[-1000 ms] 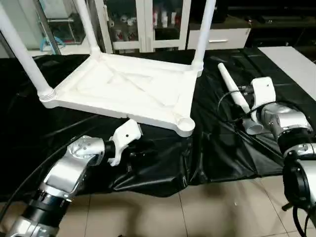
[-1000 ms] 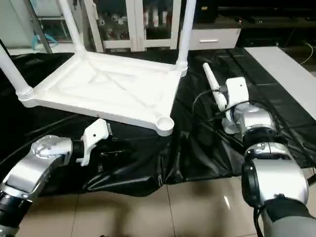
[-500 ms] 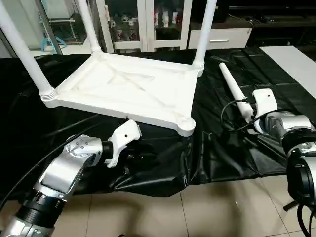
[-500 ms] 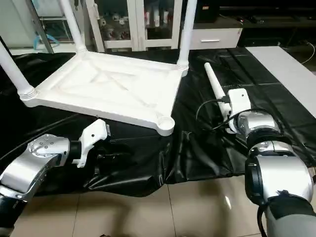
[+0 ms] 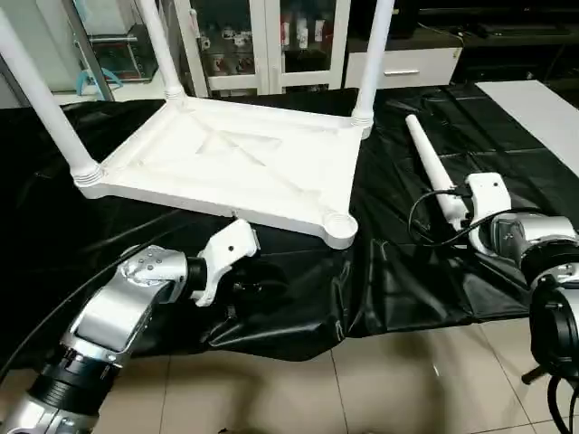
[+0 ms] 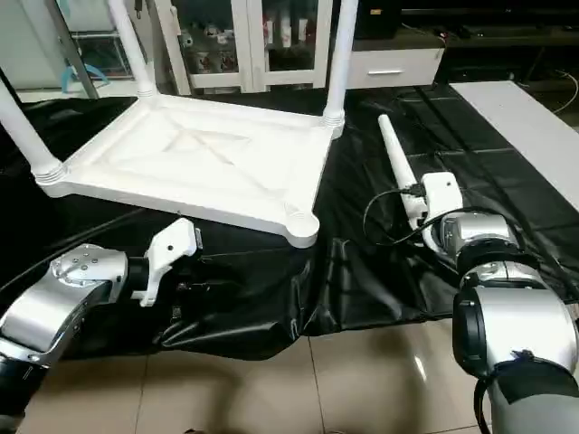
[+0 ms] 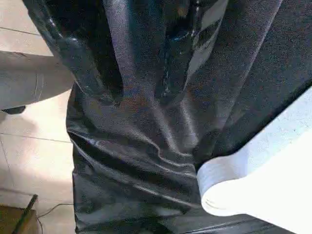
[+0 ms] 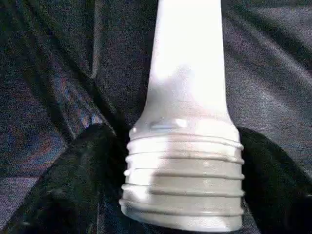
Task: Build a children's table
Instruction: Pick table leg
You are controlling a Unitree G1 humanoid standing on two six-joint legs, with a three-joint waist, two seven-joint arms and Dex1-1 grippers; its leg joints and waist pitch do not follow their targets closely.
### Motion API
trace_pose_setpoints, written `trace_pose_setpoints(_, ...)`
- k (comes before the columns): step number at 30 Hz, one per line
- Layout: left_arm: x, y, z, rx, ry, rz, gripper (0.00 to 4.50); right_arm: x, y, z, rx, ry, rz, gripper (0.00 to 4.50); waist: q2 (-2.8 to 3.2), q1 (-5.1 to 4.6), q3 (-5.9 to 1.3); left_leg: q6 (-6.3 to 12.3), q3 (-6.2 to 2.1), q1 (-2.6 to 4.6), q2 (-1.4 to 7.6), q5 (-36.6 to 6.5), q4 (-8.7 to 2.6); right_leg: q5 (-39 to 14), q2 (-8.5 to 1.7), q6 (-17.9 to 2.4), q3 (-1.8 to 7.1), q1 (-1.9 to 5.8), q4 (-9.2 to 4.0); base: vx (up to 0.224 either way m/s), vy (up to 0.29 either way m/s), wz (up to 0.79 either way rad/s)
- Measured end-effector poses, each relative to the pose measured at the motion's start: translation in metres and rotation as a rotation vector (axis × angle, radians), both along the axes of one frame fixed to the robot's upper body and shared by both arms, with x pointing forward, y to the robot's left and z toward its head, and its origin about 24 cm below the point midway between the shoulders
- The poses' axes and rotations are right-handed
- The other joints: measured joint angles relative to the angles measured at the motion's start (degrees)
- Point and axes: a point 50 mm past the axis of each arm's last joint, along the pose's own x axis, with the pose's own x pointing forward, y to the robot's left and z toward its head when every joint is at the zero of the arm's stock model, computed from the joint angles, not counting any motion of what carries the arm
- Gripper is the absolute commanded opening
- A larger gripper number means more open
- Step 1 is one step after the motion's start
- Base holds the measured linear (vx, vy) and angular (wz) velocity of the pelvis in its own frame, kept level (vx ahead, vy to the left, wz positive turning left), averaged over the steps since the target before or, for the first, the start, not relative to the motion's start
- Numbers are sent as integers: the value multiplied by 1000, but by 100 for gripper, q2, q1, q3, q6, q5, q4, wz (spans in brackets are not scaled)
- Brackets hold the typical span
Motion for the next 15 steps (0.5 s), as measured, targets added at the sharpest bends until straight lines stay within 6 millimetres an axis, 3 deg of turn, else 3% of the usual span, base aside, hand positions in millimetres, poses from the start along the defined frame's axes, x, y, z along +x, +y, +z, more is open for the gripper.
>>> trace_pose_setpoints(6, 4, -2, 6, -12, -15, 0, 148, 0, -1, -1, 15, -16, -17, 294, 1, 0, -1, 0, 0, -1, 0, 0, 3, 0, 0, 0, 0, 1, 1, 0, 0, 0)
trace_pose_setpoints(15, 6, -4, 8, -51, -48, 34, 148, -4, -2, -16, 62, -181, -109, 274, 0, -5, -4, 1, -2, 4, 3, 0, 22, 7, 0, -12, 0, 11, 3, 0, 0, 0)
